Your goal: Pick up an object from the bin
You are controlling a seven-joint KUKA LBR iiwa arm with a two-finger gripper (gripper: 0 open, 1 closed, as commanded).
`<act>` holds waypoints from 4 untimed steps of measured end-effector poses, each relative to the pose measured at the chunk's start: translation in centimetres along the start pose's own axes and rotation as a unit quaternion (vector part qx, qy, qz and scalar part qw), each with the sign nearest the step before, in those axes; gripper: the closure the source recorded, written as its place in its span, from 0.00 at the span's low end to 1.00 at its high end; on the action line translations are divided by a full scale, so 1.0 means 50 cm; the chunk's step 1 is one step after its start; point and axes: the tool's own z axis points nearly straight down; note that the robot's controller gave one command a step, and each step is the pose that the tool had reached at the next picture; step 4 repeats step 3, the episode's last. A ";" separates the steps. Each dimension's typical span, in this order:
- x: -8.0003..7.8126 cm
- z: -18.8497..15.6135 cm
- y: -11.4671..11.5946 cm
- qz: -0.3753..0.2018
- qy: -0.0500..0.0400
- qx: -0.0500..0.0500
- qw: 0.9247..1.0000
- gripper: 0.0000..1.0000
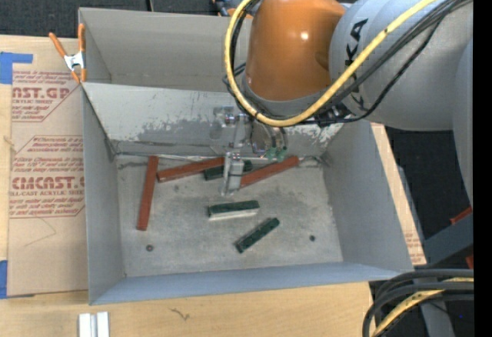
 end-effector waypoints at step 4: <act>0.021 0.048 -0.171 0.066 -0.004 0.000 0.998 1.00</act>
Offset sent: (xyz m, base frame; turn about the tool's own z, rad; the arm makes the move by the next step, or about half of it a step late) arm -0.0274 -0.0741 -0.1534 0.1460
